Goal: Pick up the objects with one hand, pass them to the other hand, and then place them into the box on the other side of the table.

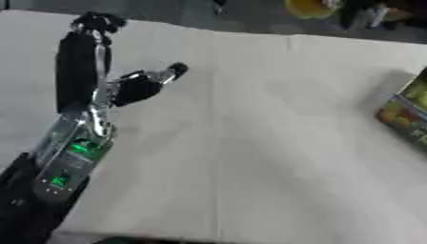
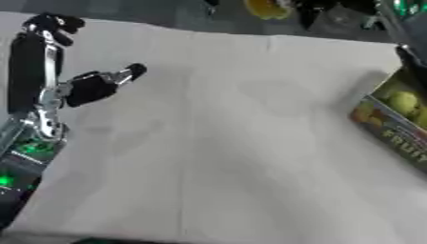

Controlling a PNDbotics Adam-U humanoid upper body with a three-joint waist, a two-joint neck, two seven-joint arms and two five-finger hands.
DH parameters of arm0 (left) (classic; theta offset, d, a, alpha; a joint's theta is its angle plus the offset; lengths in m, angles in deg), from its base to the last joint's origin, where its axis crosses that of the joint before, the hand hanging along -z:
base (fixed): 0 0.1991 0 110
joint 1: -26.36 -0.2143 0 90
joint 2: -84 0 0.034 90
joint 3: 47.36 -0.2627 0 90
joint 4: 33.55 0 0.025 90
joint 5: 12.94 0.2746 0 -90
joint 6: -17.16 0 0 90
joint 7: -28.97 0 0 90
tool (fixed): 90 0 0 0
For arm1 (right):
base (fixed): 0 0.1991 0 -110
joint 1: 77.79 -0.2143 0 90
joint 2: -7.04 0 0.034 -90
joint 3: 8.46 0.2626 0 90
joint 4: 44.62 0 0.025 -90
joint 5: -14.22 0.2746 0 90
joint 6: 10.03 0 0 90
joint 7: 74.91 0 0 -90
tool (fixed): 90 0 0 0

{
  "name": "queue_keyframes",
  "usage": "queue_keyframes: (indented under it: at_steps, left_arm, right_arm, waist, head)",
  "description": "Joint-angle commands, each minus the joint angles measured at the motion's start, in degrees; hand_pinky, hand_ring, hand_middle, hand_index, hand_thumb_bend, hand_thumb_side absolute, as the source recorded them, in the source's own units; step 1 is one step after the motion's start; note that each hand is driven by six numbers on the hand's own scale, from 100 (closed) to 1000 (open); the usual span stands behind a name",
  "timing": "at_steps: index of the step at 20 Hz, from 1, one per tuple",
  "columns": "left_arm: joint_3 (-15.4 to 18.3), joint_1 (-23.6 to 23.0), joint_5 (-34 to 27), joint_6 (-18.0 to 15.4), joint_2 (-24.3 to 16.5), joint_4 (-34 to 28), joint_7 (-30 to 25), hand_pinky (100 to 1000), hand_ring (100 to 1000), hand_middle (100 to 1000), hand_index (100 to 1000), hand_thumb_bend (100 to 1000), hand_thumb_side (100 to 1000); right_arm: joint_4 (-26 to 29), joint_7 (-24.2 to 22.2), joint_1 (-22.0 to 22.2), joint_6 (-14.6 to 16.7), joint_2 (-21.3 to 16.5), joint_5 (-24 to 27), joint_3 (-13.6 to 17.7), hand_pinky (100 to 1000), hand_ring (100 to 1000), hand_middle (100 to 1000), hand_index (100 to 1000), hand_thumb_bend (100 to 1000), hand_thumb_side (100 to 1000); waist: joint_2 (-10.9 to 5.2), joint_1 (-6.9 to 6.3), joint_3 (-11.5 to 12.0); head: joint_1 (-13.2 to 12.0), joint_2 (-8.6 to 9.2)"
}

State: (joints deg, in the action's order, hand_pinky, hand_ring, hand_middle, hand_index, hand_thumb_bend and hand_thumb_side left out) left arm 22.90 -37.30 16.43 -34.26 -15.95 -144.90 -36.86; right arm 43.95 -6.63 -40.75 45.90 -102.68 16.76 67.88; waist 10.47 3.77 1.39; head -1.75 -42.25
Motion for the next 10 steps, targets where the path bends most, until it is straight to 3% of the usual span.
queue_keyframes:
  at_steps: [1,5,10]
  left_arm:
    - [3.37,-0.68,-6.35,8.89,-4.22,-3.04,16.26,508,525,535,672,826,455]
    - [5.85,-3.24,-13.2,2.31,-6.07,-3.23,26.05,507,519,525,648,815,446]
    - [9.02,-4.64,-15.11,-0.13,-6.8,-3.24,27.74,515,519,525,645,823,445]
  right_arm:
    - [1.43,5.11,1.31,-0.22,-4.17,2.18,4.15,461,388,323,562,100,311]
    - [-0.02,9.49,4.64,0.46,-6.39,3.29,6.81,464,387,322,562,100,310]
    - [-2.9,12.33,8.78,1.07,-8.52,3.93,9.68,473,391,325,565,100,320]
  waist:
    - [-1.65,-1.14,0.2]
    - [-1.29,-1.25,0.72]
    - [-1.0,-1.0,0.99]
  head:
    - [1.09,0.34]
    - [4.51,0.73]
    - [8.86,2.11]
